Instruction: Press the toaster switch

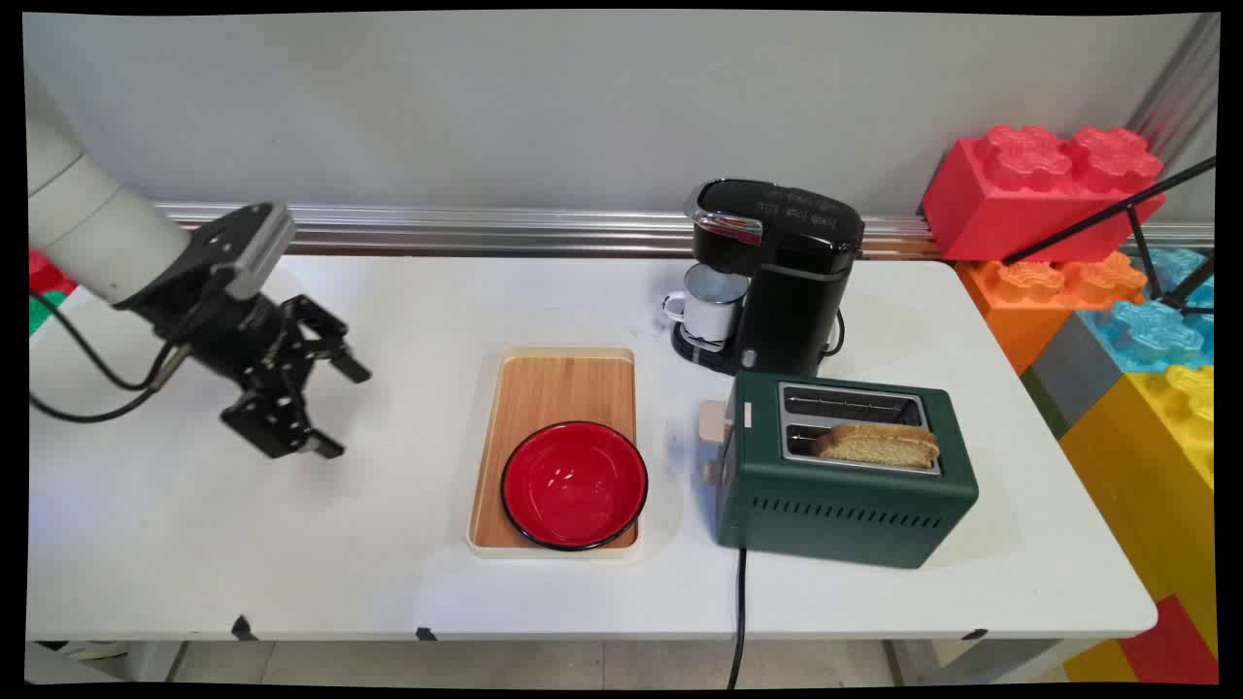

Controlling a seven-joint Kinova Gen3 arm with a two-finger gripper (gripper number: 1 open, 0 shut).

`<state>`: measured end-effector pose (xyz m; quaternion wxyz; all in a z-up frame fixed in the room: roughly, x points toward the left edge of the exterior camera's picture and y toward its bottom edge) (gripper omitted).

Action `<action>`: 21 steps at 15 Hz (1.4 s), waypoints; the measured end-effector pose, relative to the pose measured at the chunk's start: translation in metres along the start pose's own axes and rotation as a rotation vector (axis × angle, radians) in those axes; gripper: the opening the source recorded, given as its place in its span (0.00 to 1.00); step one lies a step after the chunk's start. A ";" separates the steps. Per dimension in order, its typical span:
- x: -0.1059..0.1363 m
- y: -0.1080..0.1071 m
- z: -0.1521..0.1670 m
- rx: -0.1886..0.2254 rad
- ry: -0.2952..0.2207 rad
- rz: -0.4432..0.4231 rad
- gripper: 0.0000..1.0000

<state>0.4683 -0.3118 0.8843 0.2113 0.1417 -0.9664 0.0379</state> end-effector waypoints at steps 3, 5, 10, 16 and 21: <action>0.024 -0.009 -0.003 0.001 0.134 0.007 1.00; 0.040 -0.014 -0.006 -0.003 0.228 0.010 1.00; 0.062 -0.024 -0.012 -0.023 0.384 0.041 1.00; 0.066 -0.026 -0.011 -0.052 0.442 0.103 0.00; 0.068 -0.027 -0.007 -0.073 0.464 0.105 0.00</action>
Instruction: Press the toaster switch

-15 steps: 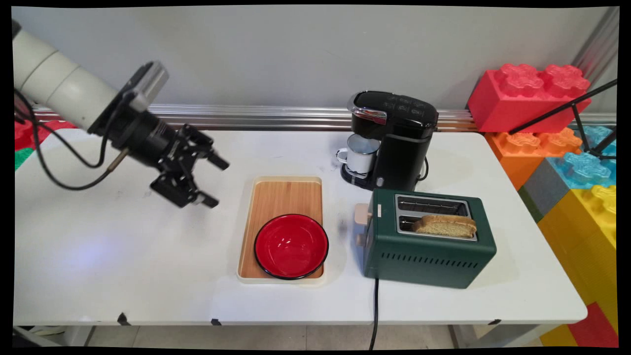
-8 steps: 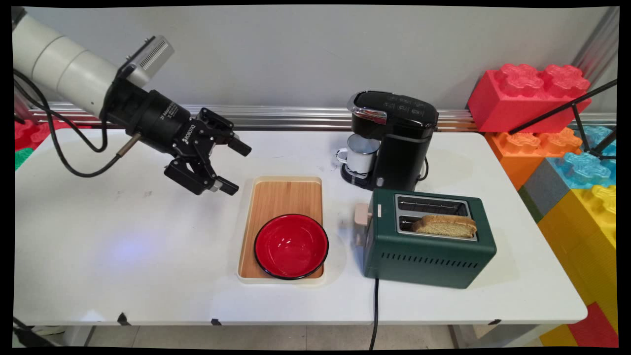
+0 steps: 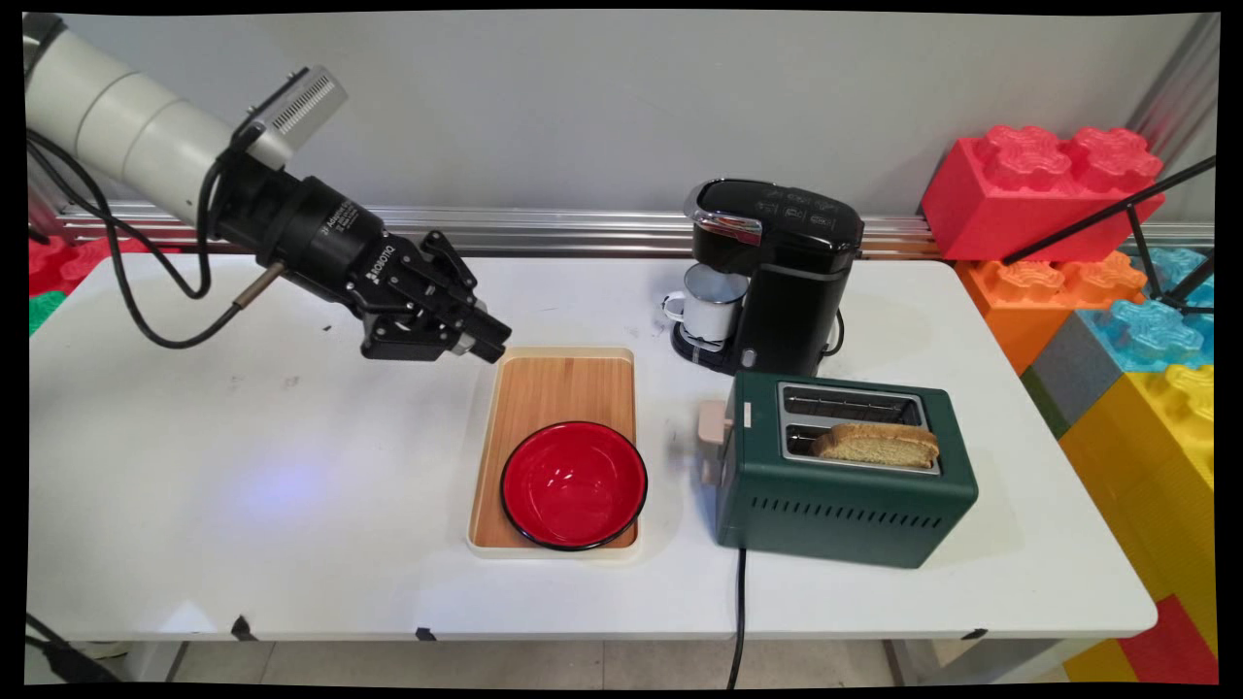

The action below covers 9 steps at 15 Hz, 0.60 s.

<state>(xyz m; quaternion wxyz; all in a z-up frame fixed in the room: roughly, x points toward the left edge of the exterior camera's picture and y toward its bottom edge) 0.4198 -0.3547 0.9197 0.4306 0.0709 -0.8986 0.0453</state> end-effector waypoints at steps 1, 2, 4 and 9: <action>0.000 -0.001 0.001 -0.003 0.004 -0.004 0.00; 0.000 -0.002 0.002 -0.006 0.007 -0.008 0.00; 0.000 -0.004 0.007 -0.011 0.018 -0.019 0.00; 0.006 -0.017 0.033 -0.015 0.051 -0.038 0.00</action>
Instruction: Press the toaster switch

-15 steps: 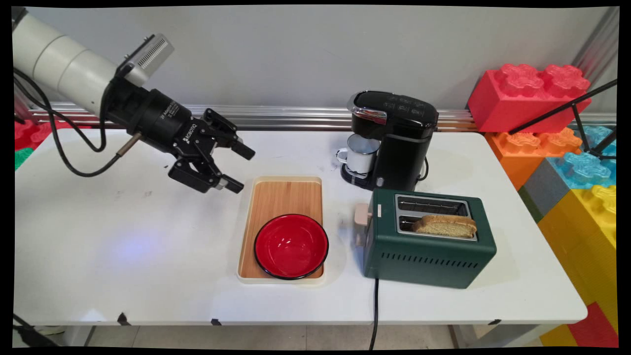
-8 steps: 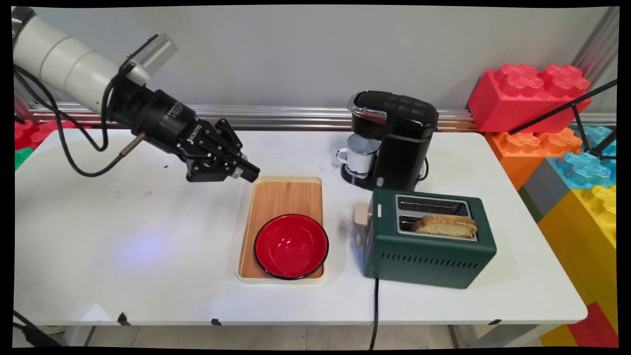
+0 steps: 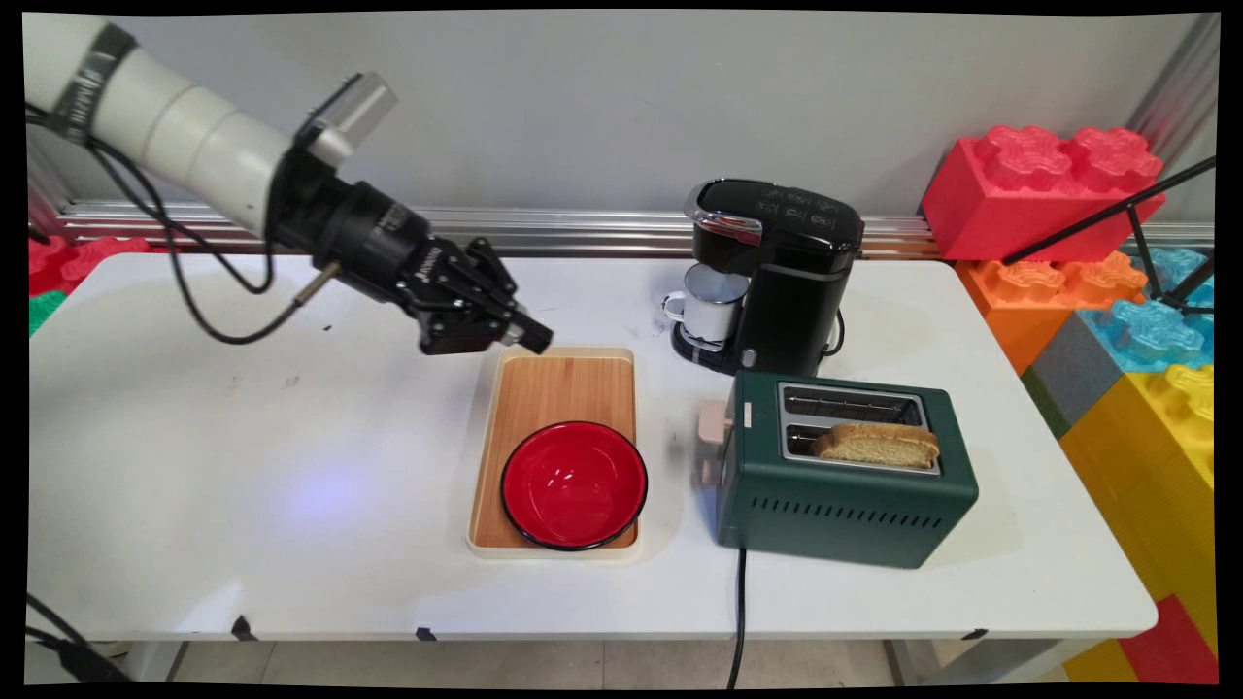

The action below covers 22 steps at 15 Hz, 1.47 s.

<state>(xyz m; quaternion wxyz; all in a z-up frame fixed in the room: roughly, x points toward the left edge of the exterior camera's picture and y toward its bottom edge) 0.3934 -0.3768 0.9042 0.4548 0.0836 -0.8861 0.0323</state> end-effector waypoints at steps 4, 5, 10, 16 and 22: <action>0.004 -0.009 0.033 -0.009 0.028 -0.010 0.00; 0.004 -0.011 0.043 -0.012 0.035 -0.012 0.00; 0.004 -0.018 0.090 -0.021 0.063 -0.022 0.00; 0.001 -0.024 0.131 -0.034 0.084 -0.025 0.00; -0.003 -0.028 0.160 -0.037 0.093 -0.028 0.00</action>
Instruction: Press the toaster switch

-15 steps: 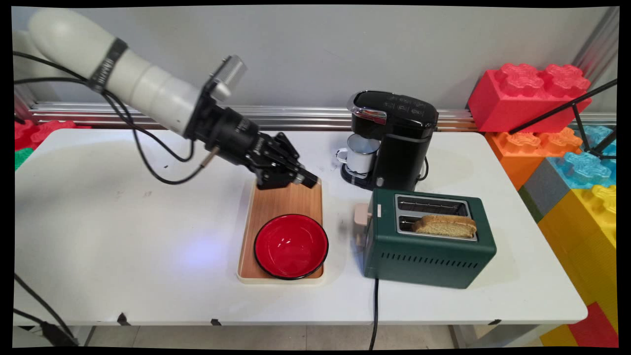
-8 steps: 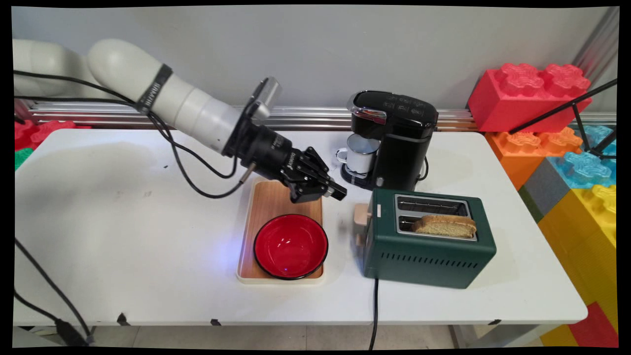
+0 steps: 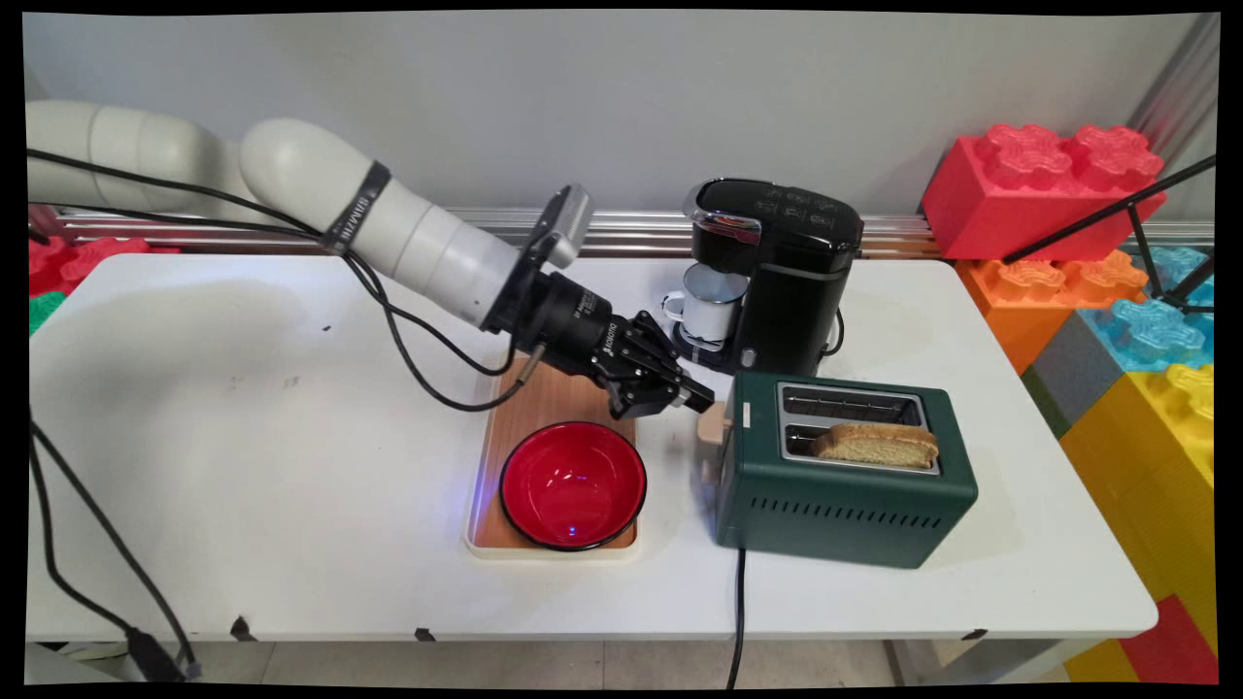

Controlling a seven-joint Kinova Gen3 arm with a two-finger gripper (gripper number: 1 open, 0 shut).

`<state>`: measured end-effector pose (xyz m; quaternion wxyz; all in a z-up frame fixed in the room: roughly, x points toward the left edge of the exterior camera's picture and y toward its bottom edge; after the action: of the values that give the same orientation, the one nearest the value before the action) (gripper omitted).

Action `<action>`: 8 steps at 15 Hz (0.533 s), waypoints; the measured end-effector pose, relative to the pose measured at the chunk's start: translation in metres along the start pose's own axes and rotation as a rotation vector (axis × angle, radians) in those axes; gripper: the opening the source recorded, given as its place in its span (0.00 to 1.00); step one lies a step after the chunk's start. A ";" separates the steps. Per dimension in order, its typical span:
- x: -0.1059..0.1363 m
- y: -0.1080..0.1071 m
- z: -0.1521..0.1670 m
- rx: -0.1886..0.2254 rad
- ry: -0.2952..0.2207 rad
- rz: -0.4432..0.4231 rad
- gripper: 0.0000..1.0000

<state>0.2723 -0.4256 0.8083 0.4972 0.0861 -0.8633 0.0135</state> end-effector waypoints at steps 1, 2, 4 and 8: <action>-0.001 -0.001 0.004 0.002 0.001 0.000 0.00; -0.001 -0.002 0.006 0.003 0.001 -0.001 0.00; -0.003 -0.003 0.011 0.006 0.000 -0.002 0.00; -0.009 -0.006 0.020 0.011 -0.011 -0.006 0.00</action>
<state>0.2606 -0.4328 0.7897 0.4918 0.0917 -0.8657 0.0162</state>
